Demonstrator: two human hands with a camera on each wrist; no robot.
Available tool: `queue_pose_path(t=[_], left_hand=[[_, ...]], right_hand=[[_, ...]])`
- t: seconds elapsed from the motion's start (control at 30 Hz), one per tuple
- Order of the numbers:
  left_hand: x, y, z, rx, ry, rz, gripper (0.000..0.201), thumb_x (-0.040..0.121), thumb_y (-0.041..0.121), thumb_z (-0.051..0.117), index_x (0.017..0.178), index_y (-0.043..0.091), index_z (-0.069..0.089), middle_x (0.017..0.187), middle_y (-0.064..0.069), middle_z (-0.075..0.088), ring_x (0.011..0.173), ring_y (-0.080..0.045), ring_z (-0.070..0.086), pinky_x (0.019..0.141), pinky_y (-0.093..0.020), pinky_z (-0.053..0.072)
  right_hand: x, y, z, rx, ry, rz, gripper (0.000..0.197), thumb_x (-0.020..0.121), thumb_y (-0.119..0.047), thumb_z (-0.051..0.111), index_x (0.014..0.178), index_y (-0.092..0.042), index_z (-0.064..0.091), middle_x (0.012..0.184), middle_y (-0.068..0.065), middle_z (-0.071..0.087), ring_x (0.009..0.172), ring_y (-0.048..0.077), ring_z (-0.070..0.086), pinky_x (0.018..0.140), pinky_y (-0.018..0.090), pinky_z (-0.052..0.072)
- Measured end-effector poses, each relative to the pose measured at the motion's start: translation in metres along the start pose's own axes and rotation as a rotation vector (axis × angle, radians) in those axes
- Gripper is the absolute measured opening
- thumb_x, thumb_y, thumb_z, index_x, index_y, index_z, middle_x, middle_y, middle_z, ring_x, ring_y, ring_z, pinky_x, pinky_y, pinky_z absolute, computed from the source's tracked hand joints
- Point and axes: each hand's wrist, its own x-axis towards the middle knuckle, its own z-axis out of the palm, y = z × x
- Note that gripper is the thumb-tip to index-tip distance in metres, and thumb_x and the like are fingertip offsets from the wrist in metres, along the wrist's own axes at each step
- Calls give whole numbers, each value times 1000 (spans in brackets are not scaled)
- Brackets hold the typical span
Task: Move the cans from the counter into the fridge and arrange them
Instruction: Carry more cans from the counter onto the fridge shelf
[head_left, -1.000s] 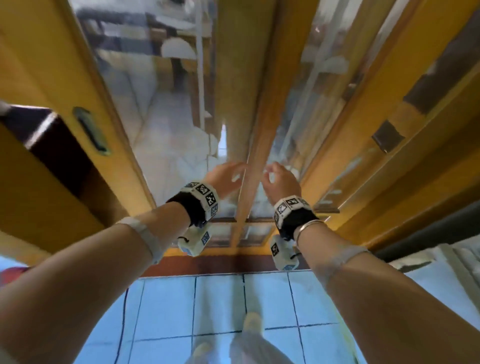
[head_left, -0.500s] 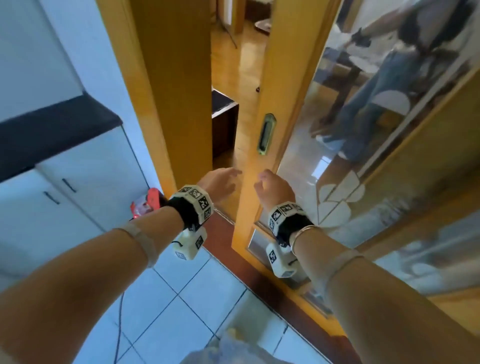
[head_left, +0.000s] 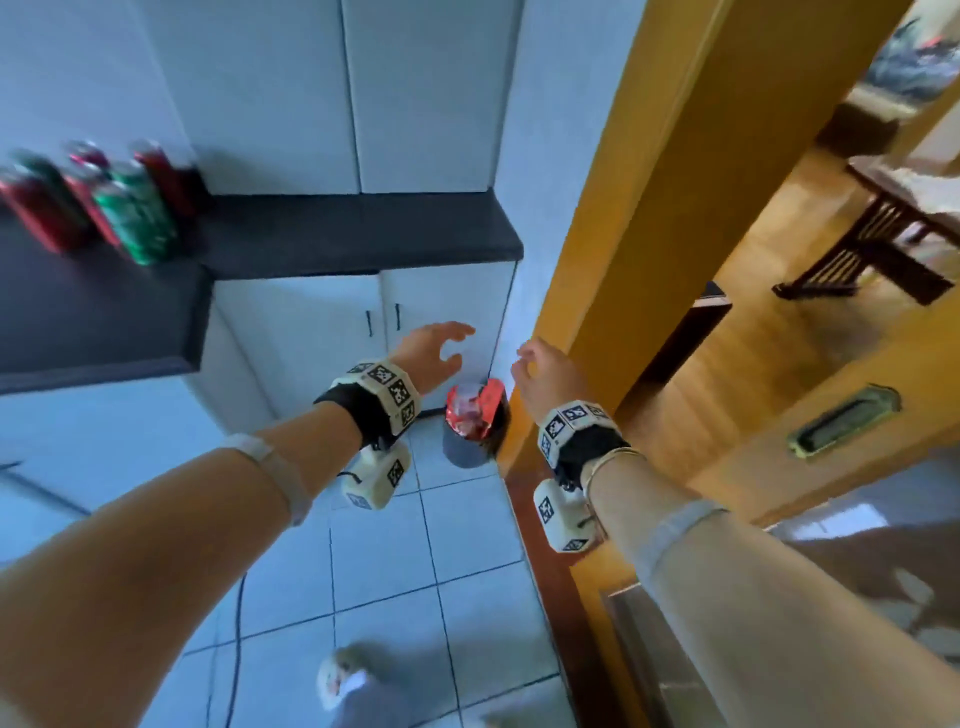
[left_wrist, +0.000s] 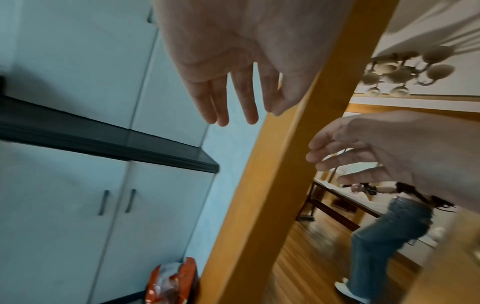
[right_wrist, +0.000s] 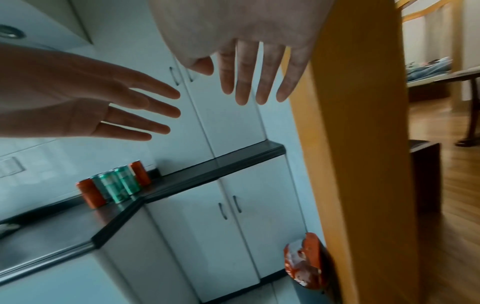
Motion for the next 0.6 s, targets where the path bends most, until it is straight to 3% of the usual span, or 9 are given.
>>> queue_pose_path(t=[0.27,0.4,0.6], left_hand=[[-5,-148,-113,4,137,-160,43,91,12,50,134,18,47,133,-5,56,121,-26,53,103,-31,39],[-14,-212,-169,3,206,-225,42,91,12,50,133,17,49,131,-5,57,112,-28,57,99,-31,41],[-22,-291,-230,-40,312,-324,43,92,10,49,134,17,48,131,-5,57,121,-24,53,102,-28,38]], right_hand=[[86,-148,106,0,-93,-141,23,93,-24,47,110,-13,58,116,4,65,104,28,59,83,34,49],[122,-222,154,58,-109,-182,24,91,-20,49,110,-13,61,117,4,66,109,28,58,86,33,46],[165,-307,211,21,-145,-305,20,93,-20,45,106,-14,59,110,3,66,100,27,58,70,27,40]])
